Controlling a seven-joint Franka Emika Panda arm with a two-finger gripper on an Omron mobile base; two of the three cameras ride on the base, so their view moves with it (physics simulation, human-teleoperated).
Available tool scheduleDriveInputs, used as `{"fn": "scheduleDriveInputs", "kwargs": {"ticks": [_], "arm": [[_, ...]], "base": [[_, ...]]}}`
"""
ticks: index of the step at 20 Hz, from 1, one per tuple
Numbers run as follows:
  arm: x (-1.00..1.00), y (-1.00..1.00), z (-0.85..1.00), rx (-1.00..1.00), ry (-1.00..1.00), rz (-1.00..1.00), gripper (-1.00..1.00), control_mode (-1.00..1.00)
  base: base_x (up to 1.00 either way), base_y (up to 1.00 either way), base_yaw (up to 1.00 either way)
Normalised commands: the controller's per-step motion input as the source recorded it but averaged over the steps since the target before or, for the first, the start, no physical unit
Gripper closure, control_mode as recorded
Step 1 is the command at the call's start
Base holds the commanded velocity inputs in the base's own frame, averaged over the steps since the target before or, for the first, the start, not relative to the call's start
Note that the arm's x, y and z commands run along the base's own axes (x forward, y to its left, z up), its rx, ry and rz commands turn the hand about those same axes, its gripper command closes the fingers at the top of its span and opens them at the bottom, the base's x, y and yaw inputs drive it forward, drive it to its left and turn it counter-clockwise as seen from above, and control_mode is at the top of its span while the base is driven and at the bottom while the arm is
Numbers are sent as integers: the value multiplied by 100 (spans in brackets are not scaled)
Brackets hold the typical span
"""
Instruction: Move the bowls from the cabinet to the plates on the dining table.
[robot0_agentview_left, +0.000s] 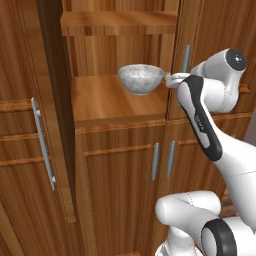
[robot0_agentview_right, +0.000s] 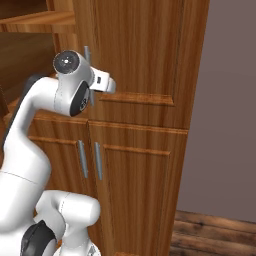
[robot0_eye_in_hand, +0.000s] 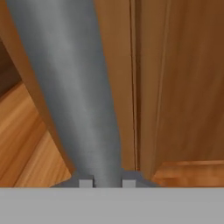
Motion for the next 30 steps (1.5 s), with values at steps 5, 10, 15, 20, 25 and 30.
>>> {"fn": "scheduleDriveInputs", "kwargs": {"ticks": [5,10,15,20,25,30], "arm": [[0,-2,0,0,2,0,100,-100],[-2,-29,0,0,1,-1,100,-100],[-20,-57,0,0,0,-5,100,-100],[-43,-73,0,1,0,-8,100,-100],[-53,-70,0,3,0,-9,100,-100],[-52,-75,0,3,0,-11,100,-100]], "base": [[0,0,0],[0,0,0],[0,0,0],[0,0,0],[0,0,0],[0,0,0]]}}
